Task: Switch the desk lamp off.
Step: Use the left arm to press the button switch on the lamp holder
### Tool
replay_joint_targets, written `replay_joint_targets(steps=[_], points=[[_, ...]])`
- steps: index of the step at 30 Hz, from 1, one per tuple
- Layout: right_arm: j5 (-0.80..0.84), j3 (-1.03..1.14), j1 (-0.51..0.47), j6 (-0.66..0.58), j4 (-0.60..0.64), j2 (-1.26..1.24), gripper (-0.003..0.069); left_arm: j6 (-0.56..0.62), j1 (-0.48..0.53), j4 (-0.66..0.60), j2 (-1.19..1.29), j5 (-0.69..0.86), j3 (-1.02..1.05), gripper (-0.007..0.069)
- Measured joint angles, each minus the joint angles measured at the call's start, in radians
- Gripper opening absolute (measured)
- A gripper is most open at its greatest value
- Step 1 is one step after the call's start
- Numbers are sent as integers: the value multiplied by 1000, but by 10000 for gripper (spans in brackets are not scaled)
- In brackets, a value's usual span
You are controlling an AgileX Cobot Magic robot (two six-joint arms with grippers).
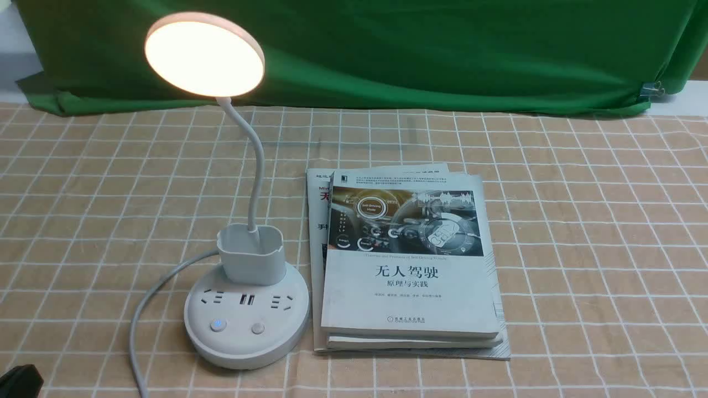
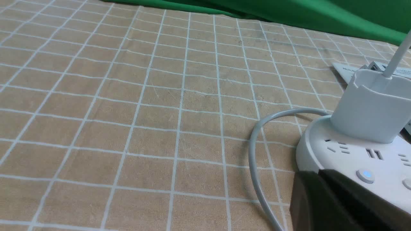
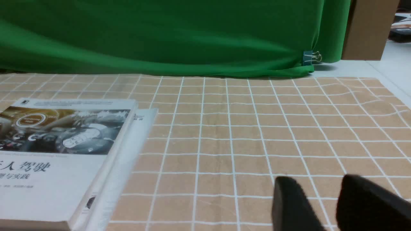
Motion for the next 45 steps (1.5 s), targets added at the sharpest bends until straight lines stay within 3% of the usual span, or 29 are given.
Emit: replay_joint_targets(steps=[31,35,40,45], points=[[0,0,0,0,0,0,239,0,-1,-12,0,-18,0,6],[0,0,0,0,0,0,239,0,-1,-215,0,-73,0,6],[0,0,0,0,0,0,239,-6,-1,-669,0,-164,0,6],[0,0,0,0,0,0,239,4,-1,-781,0,-225,0,6]])
